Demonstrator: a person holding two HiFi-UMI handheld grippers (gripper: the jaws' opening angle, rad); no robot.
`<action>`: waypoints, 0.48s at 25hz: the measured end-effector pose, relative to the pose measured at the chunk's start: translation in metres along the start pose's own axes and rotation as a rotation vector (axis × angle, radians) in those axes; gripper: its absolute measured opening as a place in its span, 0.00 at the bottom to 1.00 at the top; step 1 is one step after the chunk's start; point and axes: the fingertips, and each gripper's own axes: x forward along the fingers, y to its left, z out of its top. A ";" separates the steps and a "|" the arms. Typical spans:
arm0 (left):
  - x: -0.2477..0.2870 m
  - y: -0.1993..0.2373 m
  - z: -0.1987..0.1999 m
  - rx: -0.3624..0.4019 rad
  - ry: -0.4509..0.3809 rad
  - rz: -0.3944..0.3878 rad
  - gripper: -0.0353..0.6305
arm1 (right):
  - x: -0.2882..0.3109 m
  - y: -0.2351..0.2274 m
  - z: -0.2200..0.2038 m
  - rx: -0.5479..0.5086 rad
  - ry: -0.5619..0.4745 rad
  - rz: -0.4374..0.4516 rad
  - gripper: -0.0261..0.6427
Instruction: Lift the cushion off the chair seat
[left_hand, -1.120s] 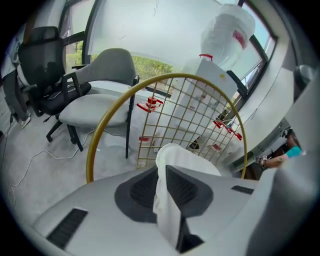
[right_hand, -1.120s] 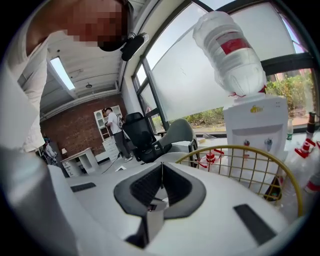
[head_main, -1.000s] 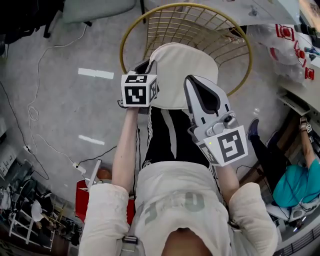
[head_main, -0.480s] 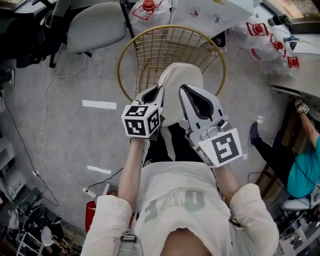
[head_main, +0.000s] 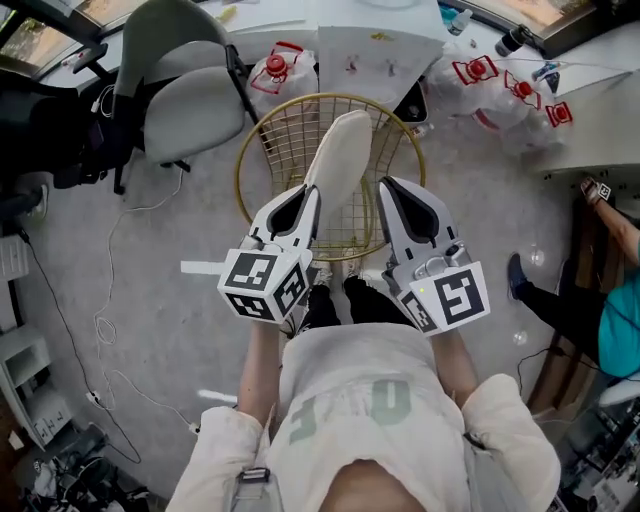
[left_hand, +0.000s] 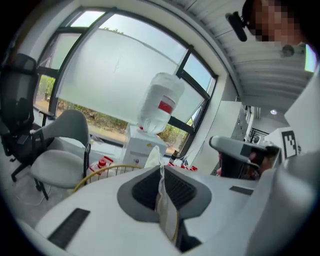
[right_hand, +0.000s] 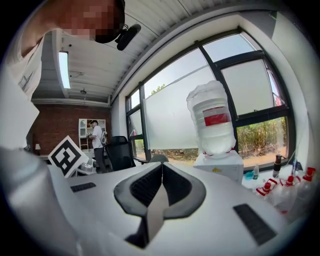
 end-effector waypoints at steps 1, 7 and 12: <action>-0.007 -0.003 0.014 0.018 -0.032 0.001 0.10 | -0.004 -0.001 0.007 -0.007 -0.017 -0.008 0.07; -0.045 -0.032 0.092 0.066 -0.224 -0.031 0.10 | -0.025 0.002 0.059 -0.058 -0.136 -0.024 0.07; -0.068 -0.059 0.135 0.163 -0.344 -0.016 0.10 | -0.044 0.002 0.097 -0.097 -0.241 -0.046 0.07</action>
